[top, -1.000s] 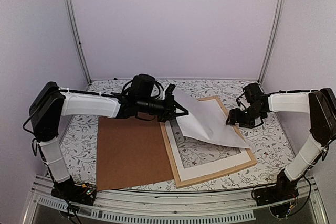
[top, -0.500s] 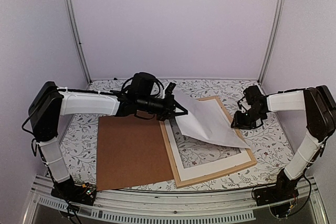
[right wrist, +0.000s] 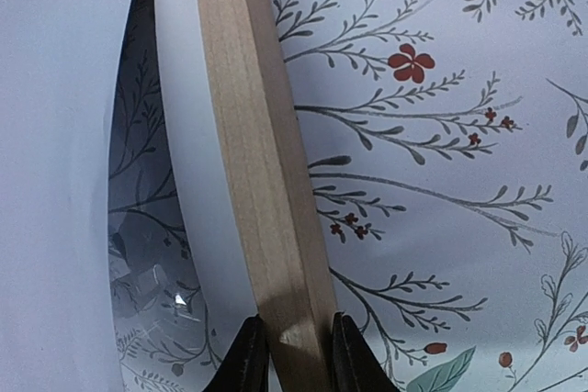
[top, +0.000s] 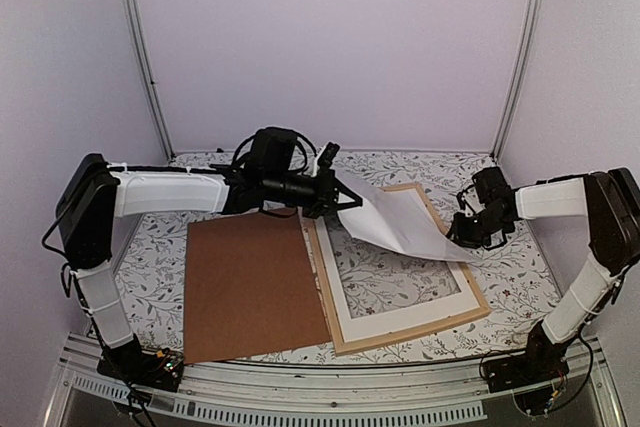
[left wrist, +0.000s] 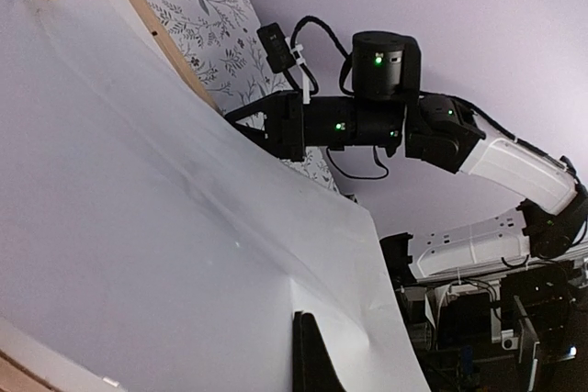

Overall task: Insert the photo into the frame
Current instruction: Place the photo on the mat board.

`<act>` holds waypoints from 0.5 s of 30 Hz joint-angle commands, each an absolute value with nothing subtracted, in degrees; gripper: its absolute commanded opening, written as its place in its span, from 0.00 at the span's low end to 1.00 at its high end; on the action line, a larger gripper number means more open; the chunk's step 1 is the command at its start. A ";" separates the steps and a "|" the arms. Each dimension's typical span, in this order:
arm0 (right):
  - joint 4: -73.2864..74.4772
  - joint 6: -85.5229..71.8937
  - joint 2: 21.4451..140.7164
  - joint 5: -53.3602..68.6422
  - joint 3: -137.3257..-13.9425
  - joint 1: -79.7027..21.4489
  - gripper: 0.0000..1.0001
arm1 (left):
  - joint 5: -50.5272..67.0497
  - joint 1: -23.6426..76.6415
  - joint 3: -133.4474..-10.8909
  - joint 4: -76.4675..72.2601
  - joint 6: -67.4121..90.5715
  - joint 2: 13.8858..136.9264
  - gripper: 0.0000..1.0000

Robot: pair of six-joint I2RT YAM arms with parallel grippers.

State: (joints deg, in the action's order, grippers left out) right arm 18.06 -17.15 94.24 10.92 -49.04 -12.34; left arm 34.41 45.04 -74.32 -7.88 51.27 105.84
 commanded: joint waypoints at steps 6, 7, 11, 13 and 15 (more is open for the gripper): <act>17.53 -23.56 88.77 11.77 -42.97 -10.59 0.17 | 36.60 45.19 -79.11 -13.01 44.97 109.40 0.00; 17.32 -24.04 88.31 12.26 -42.52 -10.58 0.18 | 37.07 45.24 -79.66 -13.04 44.52 109.82 0.00; 17.14 -25.46 86.08 13.20 -41.32 -10.62 0.20 | 38.71 45.78 -80.76 -12.18 43.49 111.29 0.00; 17.14 -26.17 84.97 13.01 -40.77 -10.63 0.20 | 38.82 46.02 -80.42 -11.52 43.34 111.52 0.00; 17.13 -26.68 84.07 12.47 -40.29 -10.62 0.19 | 38.89 46.18 -79.72 -11.16 43.29 111.39 0.00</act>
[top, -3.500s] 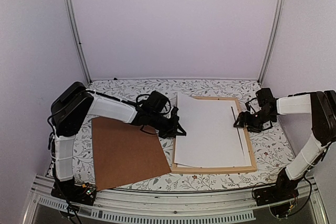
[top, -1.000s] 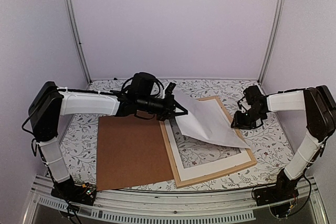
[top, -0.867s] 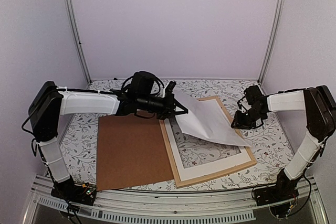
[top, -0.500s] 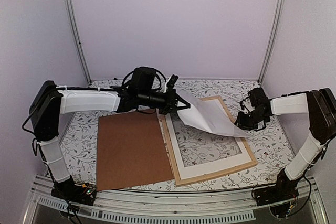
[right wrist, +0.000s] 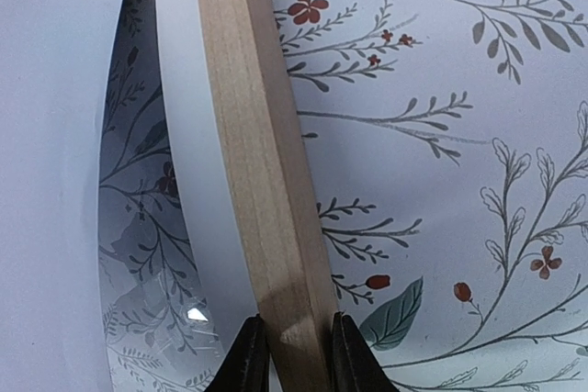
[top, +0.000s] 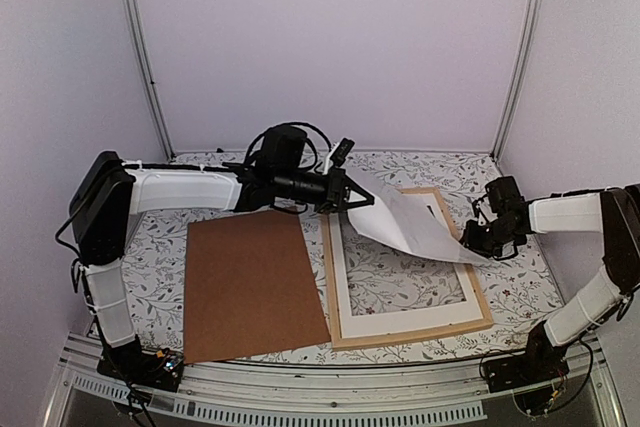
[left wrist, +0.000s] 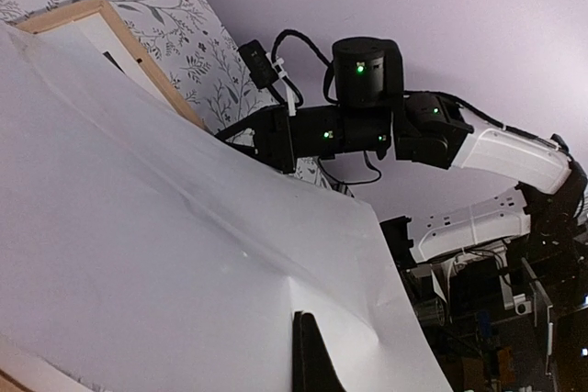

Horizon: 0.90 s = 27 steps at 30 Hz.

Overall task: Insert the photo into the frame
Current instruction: Place the photo on the mat board.

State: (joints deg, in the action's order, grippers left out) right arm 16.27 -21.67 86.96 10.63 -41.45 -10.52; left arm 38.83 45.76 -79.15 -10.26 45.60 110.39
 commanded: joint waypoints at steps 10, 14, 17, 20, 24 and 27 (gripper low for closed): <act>13.03 -30.04 83.27 12.28 -37.76 -10.50 0.16 | 41.36 48.69 -78.88 -8.12 40.43 112.07 0.00; 10.83 -31.34 83.94 14.43 -38.00 -10.54 0.16 | 40.24 49.98 -77.12 -8.00 41.06 111.90 0.00; 10.80 -31.36 84.41 15.03 -38.56 -10.52 0.19 | 37.97 50.69 -76.20 -6.35 42.54 111.99 0.01; 11.02 -31.04 84.18 15.09 -38.91 -10.51 0.21 | 36.55 50.86 -75.59 -4.50 43.97 112.54 0.02; 11.50 -30.68 84.03 14.79 -39.28 -10.54 0.24 | 34.48 50.72 -75.99 -2.69 44.56 113.86 0.00; 12.06 -30.59 83.77 14.89 -39.73 -10.47 0.29 | 35.43 50.32 -75.71 -4.48 47.90 114.87 0.00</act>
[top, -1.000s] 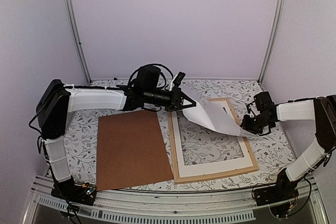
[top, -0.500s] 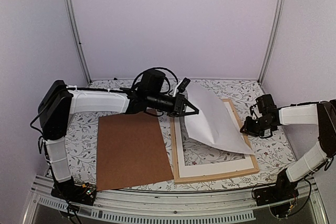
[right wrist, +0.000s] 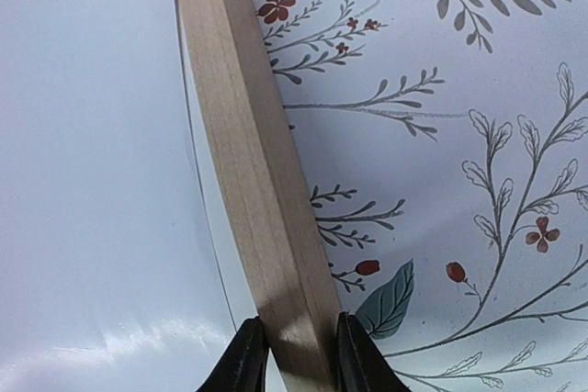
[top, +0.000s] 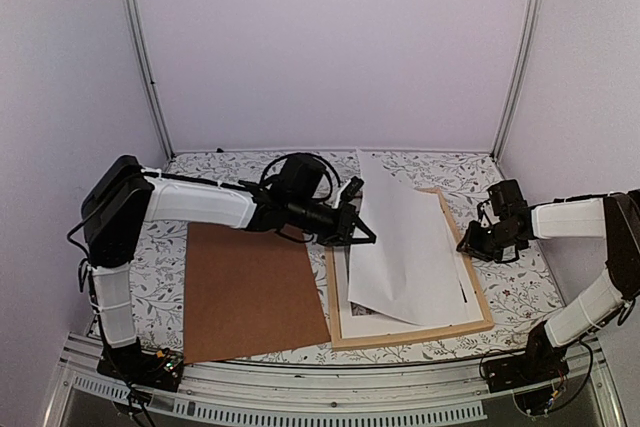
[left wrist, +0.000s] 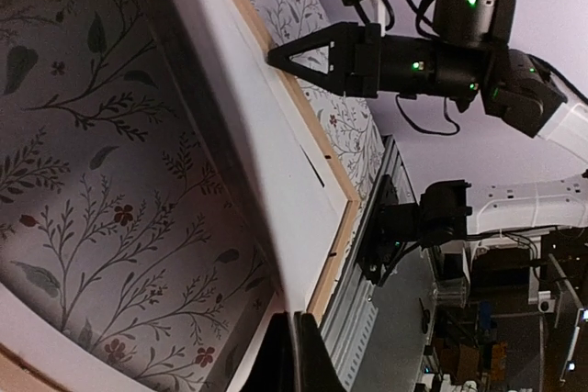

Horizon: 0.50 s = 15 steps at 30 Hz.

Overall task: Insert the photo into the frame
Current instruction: Place the photo on the mat board.

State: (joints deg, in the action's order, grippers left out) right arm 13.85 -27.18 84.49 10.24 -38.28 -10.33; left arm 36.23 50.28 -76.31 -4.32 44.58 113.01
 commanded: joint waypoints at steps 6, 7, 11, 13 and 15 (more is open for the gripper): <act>13.90 -29.73 82.97 14.39 -41.94 -10.52 0.41 | 37.91 49.43 -71.14 -13.94 58.34 114.54 0.00; 14.27 -29.56 82.89 14.25 -42.34 -10.50 0.43 | 37.96 49.32 -70.13 -15.39 59.78 114.34 0.00; 15.80 -28.54 82.92 13.79 -43.79 -10.52 0.48 | 37.12 49.27 -68.17 -18.94 63.34 113.60 0.00; 16.31 -28.03 83.03 13.69 -44.38 -10.54 0.49 | 36.60 49.14 -67.50 -19.77 64.20 113.15 0.00; 16.67 -27.72 83.10 13.62 -44.68 -10.54 0.49 | 36.22 49.06 -66.93 -20.78 65.15 112.80 0.00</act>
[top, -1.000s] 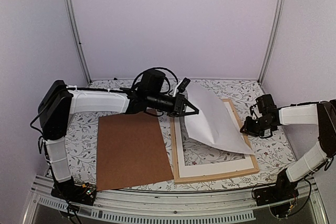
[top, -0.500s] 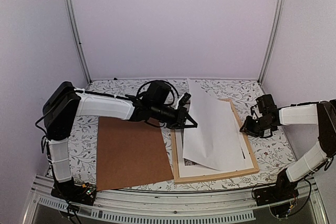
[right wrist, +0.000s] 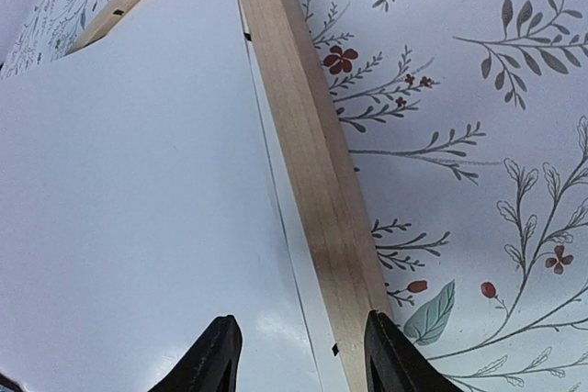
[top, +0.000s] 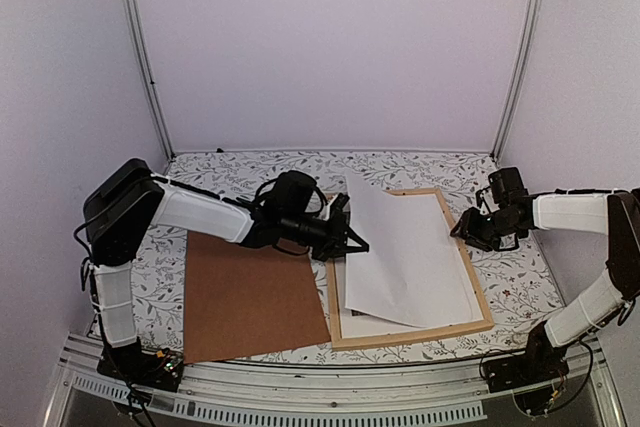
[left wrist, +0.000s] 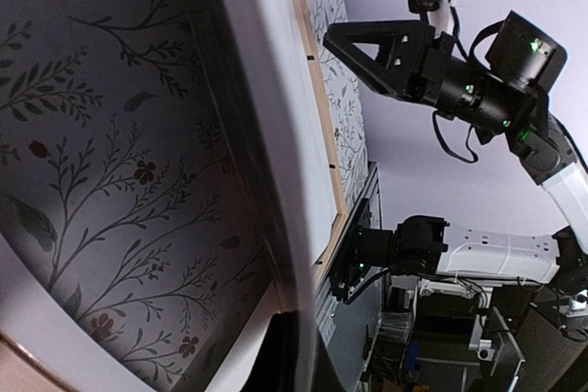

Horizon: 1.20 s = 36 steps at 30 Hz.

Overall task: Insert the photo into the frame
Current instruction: Place the photo on the mat board.

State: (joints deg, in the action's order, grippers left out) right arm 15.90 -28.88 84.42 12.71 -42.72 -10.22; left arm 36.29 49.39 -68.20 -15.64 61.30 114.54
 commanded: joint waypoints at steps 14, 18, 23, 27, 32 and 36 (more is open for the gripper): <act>18.01 -26.46 83.15 13.27 -45.70 -10.52 0.53 | 33.73 49.12 -63.87 -27.37 69.77 112.41 0.00; 18.12 -26.10 83.04 13.10 -45.70 -10.51 0.54 | 32.26 49.29 -64.66 -24.77 67.84 113.01 0.00; 18.15 -25.93 82.99 13.18 -45.75 -10.50 0.54 | 31.53 49.57 -65.88 -22.08 65.99 114.10 0.02; 18.24 -25.84 82.88 13.07 -45.87 -10.53 0.54 | 31.67 49.99 -67.29 -20.34 64.86 115.35 0.04; 18.50 -25.61 82.90 12.83 -46.12 -10.51 0.56 | 31.53 50.23 -68.10 -18.81 64.09 116.05 0.07; 18.71 -25.28 82.97 12.66 -46.39 -10.50 0.57 | 31.57 50.68 -68.34 -18.27 64.03 116.32 0.10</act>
